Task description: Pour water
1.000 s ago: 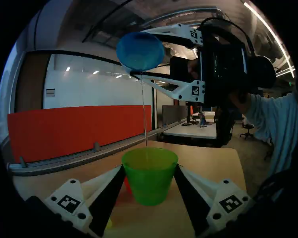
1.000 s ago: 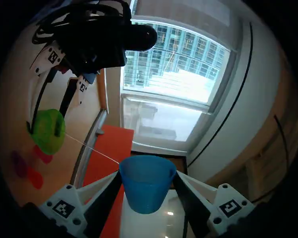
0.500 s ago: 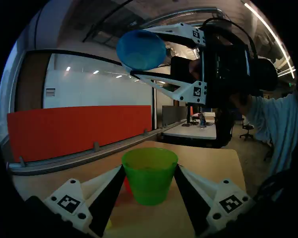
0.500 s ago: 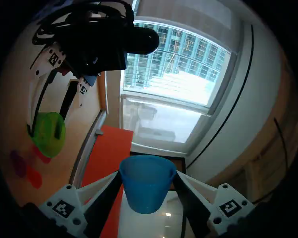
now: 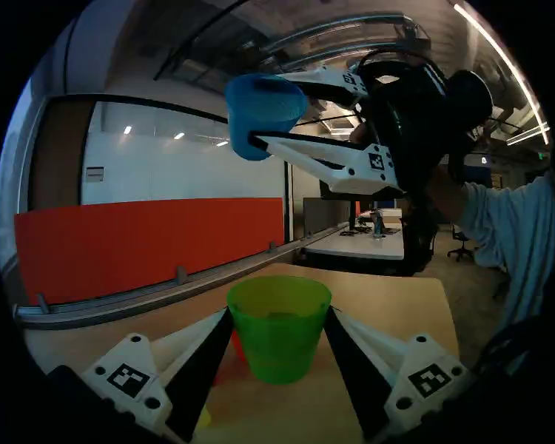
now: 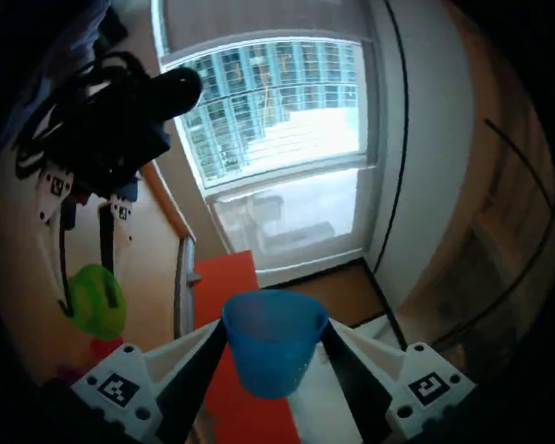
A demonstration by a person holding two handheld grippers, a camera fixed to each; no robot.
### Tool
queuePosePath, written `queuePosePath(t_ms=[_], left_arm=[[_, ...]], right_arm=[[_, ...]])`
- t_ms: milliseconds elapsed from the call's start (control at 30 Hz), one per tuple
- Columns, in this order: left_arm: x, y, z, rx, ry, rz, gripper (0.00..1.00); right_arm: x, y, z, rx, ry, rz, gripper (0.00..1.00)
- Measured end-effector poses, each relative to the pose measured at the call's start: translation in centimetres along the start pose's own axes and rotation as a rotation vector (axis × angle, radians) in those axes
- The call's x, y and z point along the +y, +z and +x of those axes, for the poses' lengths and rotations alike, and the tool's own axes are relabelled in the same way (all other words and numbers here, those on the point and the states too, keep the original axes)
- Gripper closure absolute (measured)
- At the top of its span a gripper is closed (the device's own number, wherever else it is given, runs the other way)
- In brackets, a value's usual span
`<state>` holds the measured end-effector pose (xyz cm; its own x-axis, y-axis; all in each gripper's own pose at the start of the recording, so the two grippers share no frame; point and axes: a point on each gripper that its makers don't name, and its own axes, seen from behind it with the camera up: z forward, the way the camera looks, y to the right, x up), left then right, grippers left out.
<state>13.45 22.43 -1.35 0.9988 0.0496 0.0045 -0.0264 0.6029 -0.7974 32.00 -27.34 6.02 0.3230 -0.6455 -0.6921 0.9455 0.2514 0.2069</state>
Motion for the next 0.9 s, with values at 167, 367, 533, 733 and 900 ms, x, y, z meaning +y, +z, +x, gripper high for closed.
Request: queuePosePath(t_ms=[167, 367, 533, 733, 900], left_arm=[[-0.1, 0.0, 0.2, 0.001, 0.002, 0.005, 0.15], [-0.3, 0.0, 0.5, 0.004, 0.006, 0.009, 0.15], [-0.4, 0.0, 0.7, 0.007, 0.008, 0.014, 0.15], [-0.5, -0.2, 0.9, 0.009, 0.013, 0.019, 0.15], [-0.8, -0.3, 1.1, 0.012, 0.016, 0.027, 0.15]], right_arm=[[-0.4, -1.0, -0.2, 0.007, 0.227, 0.003, 0.10], [-1.2, -2.1, 0.4, 0.015, 0.489, 0.019, 0.10], [-1.7, -2.8, 1.4, 0.032, 0.712, 0.042, 0.10], [-1.6, -3.4, 1.7, 0.043, 0.959, 0.062, 0.10], [-1.7, -3.5, 1.4, 0.019, 1.077, 0.072, 0.10]])
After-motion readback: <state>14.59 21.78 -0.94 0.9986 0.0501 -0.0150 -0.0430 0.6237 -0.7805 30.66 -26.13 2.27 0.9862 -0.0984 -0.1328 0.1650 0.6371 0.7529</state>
